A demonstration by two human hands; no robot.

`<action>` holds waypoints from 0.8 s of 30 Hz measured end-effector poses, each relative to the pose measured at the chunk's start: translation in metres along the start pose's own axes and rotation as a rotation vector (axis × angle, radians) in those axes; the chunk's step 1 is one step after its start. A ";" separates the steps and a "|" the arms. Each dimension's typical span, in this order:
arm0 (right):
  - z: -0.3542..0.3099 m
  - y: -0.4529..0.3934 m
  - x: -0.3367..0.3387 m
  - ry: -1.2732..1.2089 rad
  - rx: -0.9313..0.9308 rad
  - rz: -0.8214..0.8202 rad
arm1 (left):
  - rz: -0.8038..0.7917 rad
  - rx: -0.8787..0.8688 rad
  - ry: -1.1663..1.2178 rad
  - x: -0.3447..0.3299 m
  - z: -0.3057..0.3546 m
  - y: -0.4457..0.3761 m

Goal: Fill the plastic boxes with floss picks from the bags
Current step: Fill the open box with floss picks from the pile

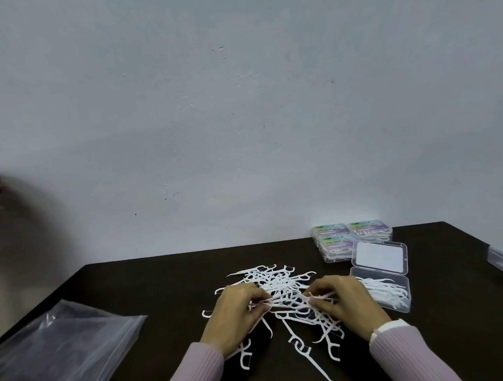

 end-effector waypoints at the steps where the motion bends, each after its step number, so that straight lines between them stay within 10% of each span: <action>1: 0.001 0.000 0.001 -0.006 -0.007 0.011 | 0.005 0.014 0.023 0.001 0.000 0.000; 24: 0.068 0.013 0.070 -0.204 -0.393 0.337 | 0.121 0.087 0.537 -0.021 0.053 -0.049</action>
Point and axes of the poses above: each hand's wrist, its own y-axis away from the middle knuckle, its own x-axis out of the back of the hand, z = x × y, the point moved 4 cm from there along -y, towards the middle knuckle, and after that the axes turned 1 degree about y, right-handed, at the moved point
